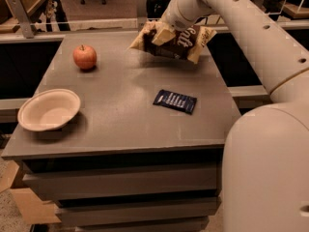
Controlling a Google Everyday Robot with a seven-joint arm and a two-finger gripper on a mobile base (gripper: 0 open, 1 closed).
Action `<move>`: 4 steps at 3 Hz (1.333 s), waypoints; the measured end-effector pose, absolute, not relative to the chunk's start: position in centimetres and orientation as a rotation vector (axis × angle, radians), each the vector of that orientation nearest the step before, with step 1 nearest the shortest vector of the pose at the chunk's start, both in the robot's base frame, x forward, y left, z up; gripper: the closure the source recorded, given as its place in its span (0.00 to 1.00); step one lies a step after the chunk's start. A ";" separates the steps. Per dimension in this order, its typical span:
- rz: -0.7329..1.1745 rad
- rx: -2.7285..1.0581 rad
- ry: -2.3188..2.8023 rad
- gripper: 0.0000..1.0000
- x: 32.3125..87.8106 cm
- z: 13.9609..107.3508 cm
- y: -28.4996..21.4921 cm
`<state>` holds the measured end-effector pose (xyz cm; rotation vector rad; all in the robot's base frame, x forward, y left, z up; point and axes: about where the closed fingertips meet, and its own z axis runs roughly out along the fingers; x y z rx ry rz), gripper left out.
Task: Move brown chip bag near apple
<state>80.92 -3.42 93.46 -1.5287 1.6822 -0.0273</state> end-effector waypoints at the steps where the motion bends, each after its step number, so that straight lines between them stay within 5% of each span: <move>1: -0.045 -1.619 1.596 1.00 80.5 94.7 -0.8; 4: -0.057 -1.926 1.456 1.00 78.8 93.7 5.2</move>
Offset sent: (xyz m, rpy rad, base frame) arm -0.0140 0.0767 0.0331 -0.1853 -0.0728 0.2782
